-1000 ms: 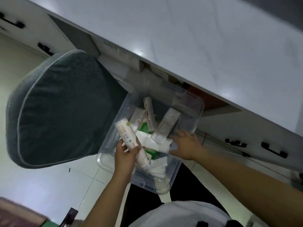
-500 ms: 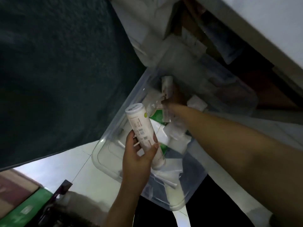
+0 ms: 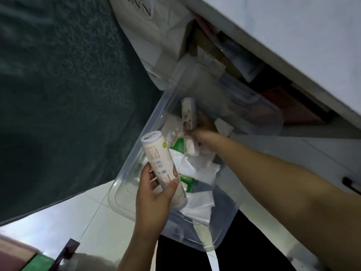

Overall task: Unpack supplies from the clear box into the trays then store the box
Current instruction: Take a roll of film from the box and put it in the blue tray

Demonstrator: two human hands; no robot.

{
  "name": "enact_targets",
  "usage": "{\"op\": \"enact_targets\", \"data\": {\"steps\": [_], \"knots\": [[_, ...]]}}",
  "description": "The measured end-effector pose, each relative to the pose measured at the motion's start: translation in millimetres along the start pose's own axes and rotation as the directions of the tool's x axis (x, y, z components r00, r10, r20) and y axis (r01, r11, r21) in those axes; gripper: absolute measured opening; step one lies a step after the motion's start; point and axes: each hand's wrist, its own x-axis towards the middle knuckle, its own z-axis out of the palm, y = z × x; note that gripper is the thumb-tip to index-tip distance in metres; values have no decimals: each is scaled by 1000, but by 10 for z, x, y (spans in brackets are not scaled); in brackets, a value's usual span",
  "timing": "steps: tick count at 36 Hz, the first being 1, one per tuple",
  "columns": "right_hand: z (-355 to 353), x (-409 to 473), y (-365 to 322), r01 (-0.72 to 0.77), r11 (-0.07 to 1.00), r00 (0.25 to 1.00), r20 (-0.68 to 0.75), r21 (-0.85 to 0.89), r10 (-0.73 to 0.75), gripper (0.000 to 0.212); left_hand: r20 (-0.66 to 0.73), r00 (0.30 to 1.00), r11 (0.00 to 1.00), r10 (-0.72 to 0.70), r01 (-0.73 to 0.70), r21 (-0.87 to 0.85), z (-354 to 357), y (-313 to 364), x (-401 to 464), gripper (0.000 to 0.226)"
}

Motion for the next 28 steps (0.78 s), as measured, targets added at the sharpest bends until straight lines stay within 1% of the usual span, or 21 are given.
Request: {"op": "enact_targets", "data": {"steps": [2,4,6,9,11,16,19,24,28], "knots": [[-168,-337,-126,12,991,999,47,137,-18,93,37,999,1000,-1,1,7,-90,113,-58,63],[-376,-756,-213,55,973,993,94,222,-78,101,57,998,1000,10,-10,3,-183,232,-119,61],[-600,-1213,-250,134,962,976,138,237,-170,105,80,996,1000,27,-27,0,-269,369,-181,60],[-924,-1891,-217,229,933,946,164,278,-281,103,129,989,998,66,-65,-16,-329,577,-273,65],[-1095,-2281,-143,302,906,927,129,296,-352,102,168,980,994,109,-106,-24,-318,712,-330,66],[-1412,-3029,127,437,875,897,-33,208,-441,102,339,925,984,172,-179,-11,-96,1005,-599,67],[-1573,-3347,319,469,866,882,-129,172,-452,103,446,874,976,192,-217,6,136,1137,-841,71],[-1823,-3721,698,509,834,854,-243,214,-459,103,617,755,944,221,-325,60,613,1213,-1278,71],[-2041,-4025,1132,524,812,839,-321,258,-440,102,684,697,899,216,-415,138,1033,1139,-1672,74]]}}
